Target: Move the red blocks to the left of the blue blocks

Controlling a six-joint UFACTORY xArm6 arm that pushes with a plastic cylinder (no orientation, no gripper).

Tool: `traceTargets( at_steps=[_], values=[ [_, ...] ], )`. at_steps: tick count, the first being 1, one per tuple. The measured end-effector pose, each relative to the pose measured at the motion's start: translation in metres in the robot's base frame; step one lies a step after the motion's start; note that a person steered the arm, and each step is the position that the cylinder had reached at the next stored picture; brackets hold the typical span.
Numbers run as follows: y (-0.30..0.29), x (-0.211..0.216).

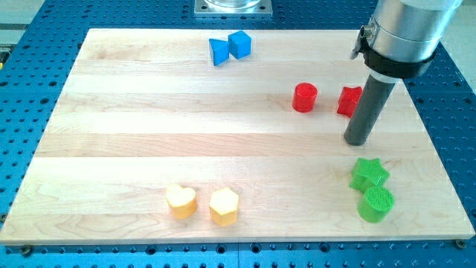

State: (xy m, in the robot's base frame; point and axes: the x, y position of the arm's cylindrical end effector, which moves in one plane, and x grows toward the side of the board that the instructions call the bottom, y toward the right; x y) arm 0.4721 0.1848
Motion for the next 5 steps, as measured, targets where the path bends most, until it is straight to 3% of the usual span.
traceTargets(
  at_steps=[5],
  values=[
    [0.010,0.000]
  ],
)
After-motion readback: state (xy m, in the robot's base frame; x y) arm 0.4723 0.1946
